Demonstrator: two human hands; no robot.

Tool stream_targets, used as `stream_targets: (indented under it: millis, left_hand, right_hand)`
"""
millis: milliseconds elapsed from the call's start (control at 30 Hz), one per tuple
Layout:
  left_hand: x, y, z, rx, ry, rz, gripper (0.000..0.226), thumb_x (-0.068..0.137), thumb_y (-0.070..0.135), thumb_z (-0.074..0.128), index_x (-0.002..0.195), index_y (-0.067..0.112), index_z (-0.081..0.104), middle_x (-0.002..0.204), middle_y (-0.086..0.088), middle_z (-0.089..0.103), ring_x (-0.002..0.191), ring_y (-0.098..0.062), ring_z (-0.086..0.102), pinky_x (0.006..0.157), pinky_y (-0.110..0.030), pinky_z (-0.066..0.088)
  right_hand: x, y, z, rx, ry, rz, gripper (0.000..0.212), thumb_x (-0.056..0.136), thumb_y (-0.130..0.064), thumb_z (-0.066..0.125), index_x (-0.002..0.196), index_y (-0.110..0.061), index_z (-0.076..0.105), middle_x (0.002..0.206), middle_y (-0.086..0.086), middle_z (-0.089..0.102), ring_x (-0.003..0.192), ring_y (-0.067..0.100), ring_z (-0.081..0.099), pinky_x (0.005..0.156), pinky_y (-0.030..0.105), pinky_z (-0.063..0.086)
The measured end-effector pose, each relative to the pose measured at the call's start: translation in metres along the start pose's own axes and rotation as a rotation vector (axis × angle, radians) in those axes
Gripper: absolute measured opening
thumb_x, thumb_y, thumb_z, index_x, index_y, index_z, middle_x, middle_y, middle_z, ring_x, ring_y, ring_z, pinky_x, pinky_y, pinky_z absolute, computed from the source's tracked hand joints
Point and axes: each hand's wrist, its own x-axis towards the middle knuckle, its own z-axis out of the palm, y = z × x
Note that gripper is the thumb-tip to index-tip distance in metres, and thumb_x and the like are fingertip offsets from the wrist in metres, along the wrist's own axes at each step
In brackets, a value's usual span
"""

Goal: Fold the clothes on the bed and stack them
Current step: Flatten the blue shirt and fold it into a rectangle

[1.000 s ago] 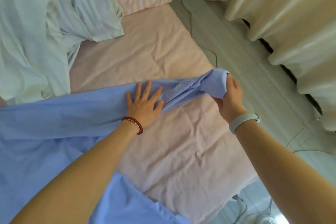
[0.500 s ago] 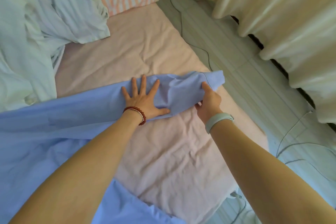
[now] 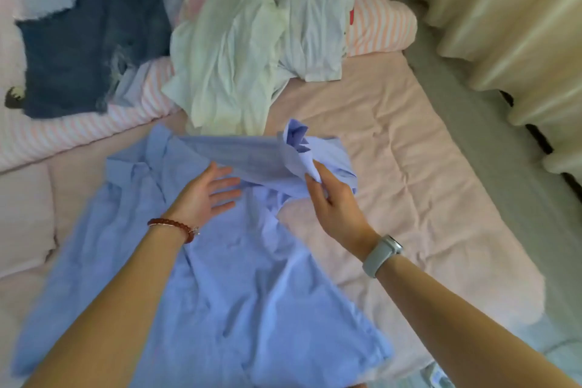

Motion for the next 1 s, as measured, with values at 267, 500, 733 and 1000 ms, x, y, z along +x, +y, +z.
stream_targets:
  millis: [267,500,733,1000]
  left_hand:
    - [-0.094,-0.110,-0.192,-0.080,-0.037,-0.281,0.059,0.091,0.061,0.028,0.111,0.017,0.062,0.105,-0.004,0.071,0.092,-0.020,0.067,0.082,-0.034,0.046]
    - [-0.113,-0.220,-0.216,0.115,0.061,-0.475,0.022,0.096,0.035,0.046,0.109,0.020,0.054,0.112,-0.005,0.055,0.096,-0.021,0.054,0.088,-0.035,0.040]
    - [-0.081,-0.197,-0.174,0.457,0.206,-0.003,0.015,0.091,0.011,0.049,0.089,0.003,0.061,0.092,-0.020,0.059,0.087,-0.028,0.053,0.076,-0.030,0.039]
    - [-0.013,-0.136,-0.123,0.577,0.281,0.255,0.020,0.090,0.012,0.053,0.106,0.006,0.064,0.109,-0.010,0.066,0.100,-0.025,0.059,0.071,-0.014,0.033]
  right_hand:
    - [-0.117,-0.051,0.172,-0.111,-0.850,-0.143,0.042,0.092,-0.006,0.051,0.133,-0.009,0.048,0.129,0.014,0.056,0.115,0.021,0.049,0.097,0.014,0.031]
    - [-0.155,-0.004,0.221,-0.436,-0.829,0.347,0.044,0.094,-0.012,0.043,0.137,-0.021,0.044,0.138,0.002,0.048,0.120,0.018,0.050,0.096,0.019,0.036]
    - [-0.112,0.028,0.199,-0.504,-0.266,0.489,0.033,0.092,-0.010,0.041,0.121,-0.016,0.057,0.108,0.014,0.065,0.099,0.031,0.059,0.081,0.032,0.044]
    - [-0.046,0.061,0.160,-0.358,0.127,0.671,0.032,0.090,-0.011,0.042,0.119,-0.013,0.057,0.106,0.008,0.063,0.082,0.020,0.053,0.069,0.023,0.038]
